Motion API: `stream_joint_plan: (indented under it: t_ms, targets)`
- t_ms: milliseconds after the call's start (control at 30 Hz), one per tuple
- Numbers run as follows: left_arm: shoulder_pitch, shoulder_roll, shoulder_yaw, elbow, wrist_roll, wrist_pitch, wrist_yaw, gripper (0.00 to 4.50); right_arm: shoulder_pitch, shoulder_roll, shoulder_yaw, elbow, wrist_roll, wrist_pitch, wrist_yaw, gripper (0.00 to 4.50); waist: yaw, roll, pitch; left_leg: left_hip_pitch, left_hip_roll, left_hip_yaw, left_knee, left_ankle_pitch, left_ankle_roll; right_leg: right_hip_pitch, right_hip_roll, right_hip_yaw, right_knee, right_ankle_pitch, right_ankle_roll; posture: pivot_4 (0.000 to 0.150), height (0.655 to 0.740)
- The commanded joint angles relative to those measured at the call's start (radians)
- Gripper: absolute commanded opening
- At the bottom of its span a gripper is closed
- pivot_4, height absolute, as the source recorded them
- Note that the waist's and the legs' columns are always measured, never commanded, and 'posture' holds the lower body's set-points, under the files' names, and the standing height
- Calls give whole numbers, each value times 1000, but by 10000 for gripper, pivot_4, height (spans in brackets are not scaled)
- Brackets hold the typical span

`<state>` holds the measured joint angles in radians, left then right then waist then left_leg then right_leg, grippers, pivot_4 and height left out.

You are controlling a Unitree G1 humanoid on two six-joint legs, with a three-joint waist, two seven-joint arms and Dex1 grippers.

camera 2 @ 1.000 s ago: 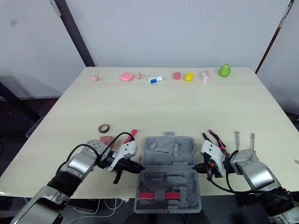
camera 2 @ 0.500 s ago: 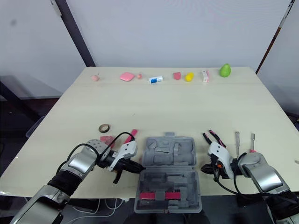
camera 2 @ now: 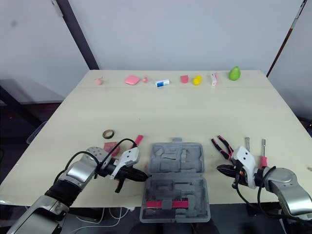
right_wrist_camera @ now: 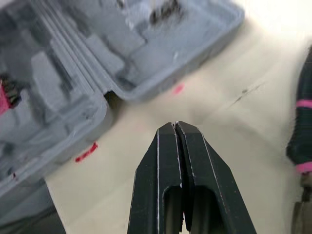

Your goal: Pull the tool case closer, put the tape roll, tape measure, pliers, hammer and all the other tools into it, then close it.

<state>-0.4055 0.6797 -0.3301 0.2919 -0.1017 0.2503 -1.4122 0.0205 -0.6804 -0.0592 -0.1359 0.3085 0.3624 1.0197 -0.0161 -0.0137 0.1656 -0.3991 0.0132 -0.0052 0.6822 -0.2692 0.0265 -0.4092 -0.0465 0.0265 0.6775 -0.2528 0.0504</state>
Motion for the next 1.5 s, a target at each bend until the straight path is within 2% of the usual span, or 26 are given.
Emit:
stream_joint_plan:
  t_ms: [33, 233, 533, 567, 600, 667, 767, 800, 833, 867, 900, 967, 1167, 1300, 1500]
  targets:
    - [31, 37, 79, -74, -65, 11, -4, 720, 67, 43, -88, -49, 48, -136, -22, 320, 1, 0, 0, 0, 0, 0, 0, 0, 0, 0, 0, 0, 0, 0, 0, 1500, 7400]
    - [121, 32, 366, -173, -286, 13, 72, 720, 184, 99, -213, -61, 95, -229, -79, 320, 5, 0, 0, -1, 5, 1, 1, 0, 0, 0, -1, 0, -1, 0, 0, 1500, 7400]
    - [311, 83, 627, -231, -389, -12, 150, 720, 274, 118, -390, 51, 147, -399, -82, 320, 3, 0, 0, 1, 6, 3, 0, 0, 0, 0, 0, 1, -1, 0, 0, 1500, 7400]
    - [331, 77, 656, -226, -396, -20, 169, 0, 281, 119, -411, 64, 170, -405, -69, 5558, 4, 0, 0, 1, 6, 3, 0, 0, 0, 0, 0, 1, -2, 0, 0, 1500, 7400]
    - [357, 75, 687, -216, -401, -26, 183, 2631, 290, 119, -433, 79, 186, -419, -57, 8677, 4, 0, 0, 1, 7, 4, 0, 0, 0, 0, -1, 1, -2, 0, 0, 1500, 7400]
    - [417, 79, 740, -199, -406, -45, 194, 8904, 312, 116, -471, 106, 203, -447, -42, 18414, 4, 0, 0, 1, 7, 4, 0, 0, 0, 0, -1, 1, -3, 0, 0, 1500, 7400]
    - [492, 72, 813, -173, -413, -82, 213, 23121, 346, 115, -514, 131, 224, -469, -26, 33893, 4, 0, 0, 1, 8, 4, 0, 0, 0, 1, 0, 1, -3, 0, -1, 1500, 7400]
    - [519, 68, 836, -165, -417, -89, 218, 24520, 363, 116, -528, 139, 234, -467, -20, 35364, 3, 0, 0, 1, 8, 4, 0, 0, 0, 1, 0, 1, -4, 0, -1, 1500, 7400]
    - [542, 65, 857, -161, -424, -90, 226, 34014, 377, 117, -540, 149, 240, -475, -13, 44392, 3, 0, 0, 2, 8, 6, -1, 0, 0, 1, -1, 2, -4, -2, -4, 1500, 7400]
    - [562, 61, 877, -157, -434, -88, 231, 34014, 393, 120, -553, 159, 250, -477, -6, 44392, 3, 0, 0, 2, 8, 6, -1, 0, 0, 1, -1, 2, -4, -2, -4, 1500, 7400]
    - [588, 60, 900, -141, -441, -90, 232, 38986, 411, 126, -570, 181, 255, -491, 2, 45000, 4, 0, 0, 2, 9, 5, -1, 0, 0, 1, -1, 2, -4, -2, -4, 1500, 7400]
    - [623, 58, 930, -111, -447, -98, 231, 44483, 436, 136, -588, 210, 265, -506, 18, 45000, 4, 0, 0, 2, 9, 6, -1, 0, 0, 1, -1, 2, -5, -2, -4, 1500, 7400]
    - [692, 65, 966, 17, -418, -183, 215, 44483, 479, 152, -593, 260, 283, -524, 56, 45000, 4, -1, -1, 2, 9, 7, -1, 0, 0, 1, -2, 2, -5, -3, -4, 1500, 7400]
    - [664, 70, 958, 26, -426, -194, 234, 44483, 478, 142, -585, 258, 287, -510, 69, 45000, 5, -1, -1, 2, 9, 7, -1, 0, 0, 0, -6, 2, -6, -3, -4, 1500, 7400]
    - [570, 131, 895, 37, -398, -165, 207, 44483, 482, 106, -522, 72, 328, -384, 80, 45000, 7, -1, -1, 2, 9, 6, -1, 0, 0, 0, -7, 2, -6, -3, -4, 1500, 7400]
